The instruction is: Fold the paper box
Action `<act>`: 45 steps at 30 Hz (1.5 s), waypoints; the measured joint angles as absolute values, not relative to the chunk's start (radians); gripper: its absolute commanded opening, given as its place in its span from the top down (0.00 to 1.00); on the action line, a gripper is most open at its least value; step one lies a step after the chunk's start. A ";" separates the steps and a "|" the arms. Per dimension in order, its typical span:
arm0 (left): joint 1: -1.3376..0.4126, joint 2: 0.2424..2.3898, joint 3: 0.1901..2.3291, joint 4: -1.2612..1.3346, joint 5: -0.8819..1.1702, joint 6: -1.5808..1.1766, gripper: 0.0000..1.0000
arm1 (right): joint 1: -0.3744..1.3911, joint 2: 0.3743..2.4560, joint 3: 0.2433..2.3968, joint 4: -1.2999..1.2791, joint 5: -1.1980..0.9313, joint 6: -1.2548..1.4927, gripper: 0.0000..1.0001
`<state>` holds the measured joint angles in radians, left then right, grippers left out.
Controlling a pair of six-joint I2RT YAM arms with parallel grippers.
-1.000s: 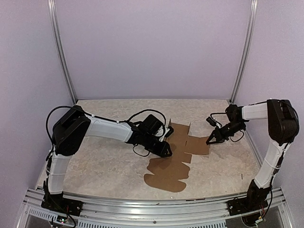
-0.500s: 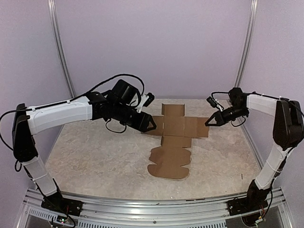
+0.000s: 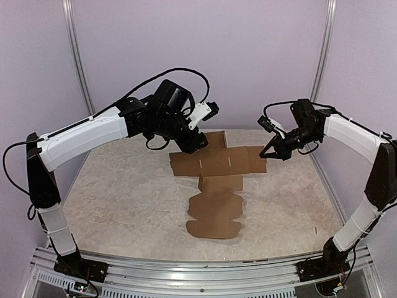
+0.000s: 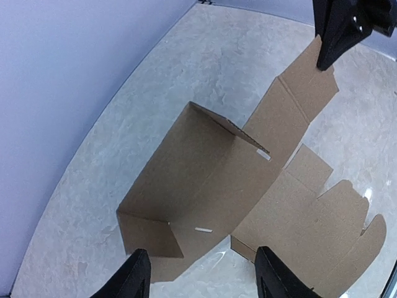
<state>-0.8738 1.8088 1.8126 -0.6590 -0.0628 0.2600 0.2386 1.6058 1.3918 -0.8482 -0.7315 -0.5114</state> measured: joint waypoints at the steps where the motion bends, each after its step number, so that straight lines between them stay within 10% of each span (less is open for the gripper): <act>1: -0.885 1.835 1.837 -0.683 -0.072 0.290 0.44 | 0.254 1.596 1.392 -0.854 -0.722 -0.520 1.00; 11: -0.910 1.928 1.936 -0.806 -0.112 0.414 0.55 | 0.352 1.531 1.392 -0.881 -0.648 -0.586 1.00; 17: -0.909 1.927 1.936 -0.848 -0.059 0.424 0.99 | 0.355 1.523 1.392 -0.889 -0.644 -0.608 1.00; 26: -0.906 1.927 1.936 -0.866 0.012 0.400 1.00 | 0.357 1.521 1.393 -0.889 -0.645 -0.625 1.00; 33: -0.892 1.916 1.936 -0.874 -0.001 0.382 0.48 | 0.358 1.520 1.413 -0.913 -0.657 -0.664 1.00; 45: -0.864 1.741 1.874 -0.765 -0.104 0.441 0.41 | 0.376 1.497 1.462 -0.968 -0.683 -0.726 1.00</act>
<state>-0.8639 1.7409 1.8744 -0.7654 -0.1040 0.4408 0.3756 1.4975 1.4616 -0.9680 -0.6834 -0.7261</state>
